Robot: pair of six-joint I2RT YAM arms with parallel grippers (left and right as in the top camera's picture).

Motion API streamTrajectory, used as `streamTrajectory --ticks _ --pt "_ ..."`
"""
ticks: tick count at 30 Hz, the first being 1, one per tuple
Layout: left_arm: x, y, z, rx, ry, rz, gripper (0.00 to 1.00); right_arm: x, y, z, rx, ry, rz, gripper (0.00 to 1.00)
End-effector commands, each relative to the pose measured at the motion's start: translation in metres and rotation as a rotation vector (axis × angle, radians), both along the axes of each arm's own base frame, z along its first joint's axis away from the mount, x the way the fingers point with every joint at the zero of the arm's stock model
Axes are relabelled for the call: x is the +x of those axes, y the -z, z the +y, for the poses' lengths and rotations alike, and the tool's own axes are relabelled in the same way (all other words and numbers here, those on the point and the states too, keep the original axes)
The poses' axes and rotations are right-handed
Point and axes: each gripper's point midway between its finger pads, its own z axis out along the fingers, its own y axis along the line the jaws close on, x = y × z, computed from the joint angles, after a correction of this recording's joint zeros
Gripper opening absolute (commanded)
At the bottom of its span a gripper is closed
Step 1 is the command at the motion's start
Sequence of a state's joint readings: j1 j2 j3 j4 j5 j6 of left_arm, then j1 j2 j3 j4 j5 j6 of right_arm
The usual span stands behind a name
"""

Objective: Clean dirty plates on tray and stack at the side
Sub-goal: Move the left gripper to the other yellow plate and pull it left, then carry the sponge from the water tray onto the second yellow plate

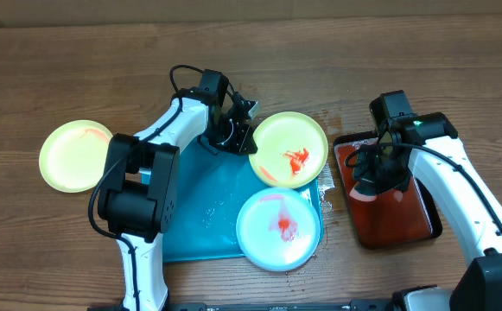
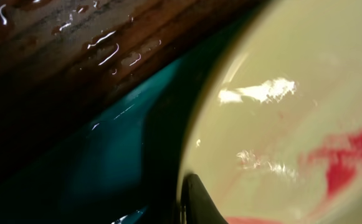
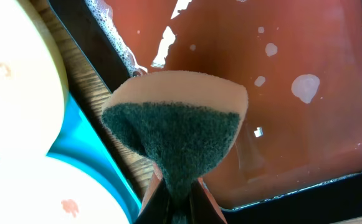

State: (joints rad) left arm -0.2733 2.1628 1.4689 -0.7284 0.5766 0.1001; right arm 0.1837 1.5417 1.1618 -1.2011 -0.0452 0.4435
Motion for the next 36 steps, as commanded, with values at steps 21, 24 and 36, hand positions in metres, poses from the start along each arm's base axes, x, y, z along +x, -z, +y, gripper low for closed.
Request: streamTrajectory --ticks 21,24,36 --pt "0.007 -0.048 0.129 0.718 -0.555 -0.039 0.05 0.013 -0.011 0.019 0.104 -0.172 -0.096 0.04" --pt "0.000 -0.043 0.127 0.717 -0.506 -0.019 0.04 0.021 -0.020 0.048 0.258 -0.281 -0.156 0.04" --pt "-0.037 0.003 0.096 0.551 -0.303 0.088 0.04 0.029 -0.044 0.133 0.456 -0.511 -0.318 0.04"
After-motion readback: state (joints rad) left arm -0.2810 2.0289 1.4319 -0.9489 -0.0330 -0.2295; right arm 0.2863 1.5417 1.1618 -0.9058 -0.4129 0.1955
